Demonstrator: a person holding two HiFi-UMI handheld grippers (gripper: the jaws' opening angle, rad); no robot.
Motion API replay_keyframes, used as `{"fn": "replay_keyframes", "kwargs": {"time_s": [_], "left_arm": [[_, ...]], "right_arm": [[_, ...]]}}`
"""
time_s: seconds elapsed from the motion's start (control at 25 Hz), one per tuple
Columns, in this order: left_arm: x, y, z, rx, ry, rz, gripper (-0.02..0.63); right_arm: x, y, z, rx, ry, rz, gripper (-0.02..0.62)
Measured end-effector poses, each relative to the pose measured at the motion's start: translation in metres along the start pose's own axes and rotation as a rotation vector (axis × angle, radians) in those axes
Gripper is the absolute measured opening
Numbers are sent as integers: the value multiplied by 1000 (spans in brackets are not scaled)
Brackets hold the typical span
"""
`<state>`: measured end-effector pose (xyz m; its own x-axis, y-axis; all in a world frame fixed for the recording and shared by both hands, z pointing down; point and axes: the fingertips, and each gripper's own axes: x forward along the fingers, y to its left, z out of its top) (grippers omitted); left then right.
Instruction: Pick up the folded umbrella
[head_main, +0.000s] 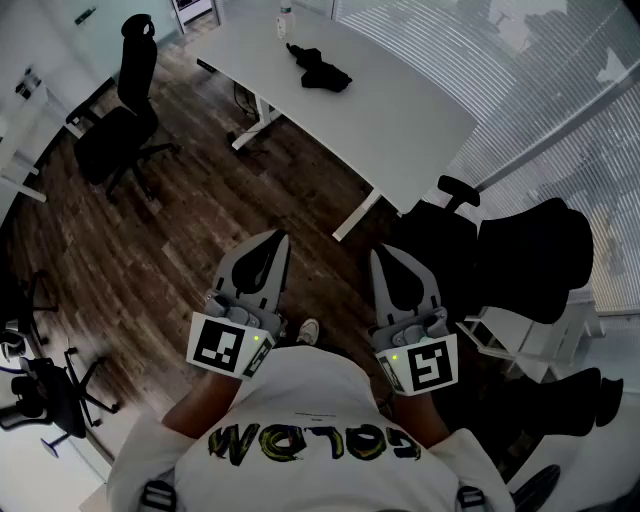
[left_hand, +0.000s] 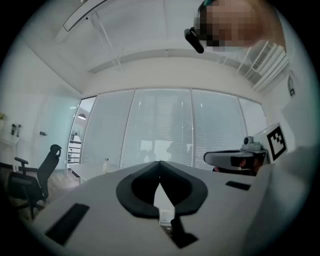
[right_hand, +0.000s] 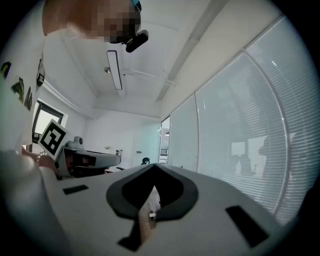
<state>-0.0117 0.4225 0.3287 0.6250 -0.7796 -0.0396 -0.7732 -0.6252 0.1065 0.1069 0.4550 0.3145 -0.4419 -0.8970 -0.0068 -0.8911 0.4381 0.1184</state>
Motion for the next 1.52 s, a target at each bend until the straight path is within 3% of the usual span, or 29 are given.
{"fn": "replay_keyframes", "kwargs": {"time_s": [0.8,1.08,1.52], "left_arm": [[32,5,-15,-17,30,-22,11],[70,59,-10,-21,22,-20,11],[114,184,10,-29,-1,0,11]], "right_arm": [[16,-23,-14,39,-8,-20,11],[81,-30,-16,32,0,-8,11],[223,-19,-4,-9,-11,25,9]]}}
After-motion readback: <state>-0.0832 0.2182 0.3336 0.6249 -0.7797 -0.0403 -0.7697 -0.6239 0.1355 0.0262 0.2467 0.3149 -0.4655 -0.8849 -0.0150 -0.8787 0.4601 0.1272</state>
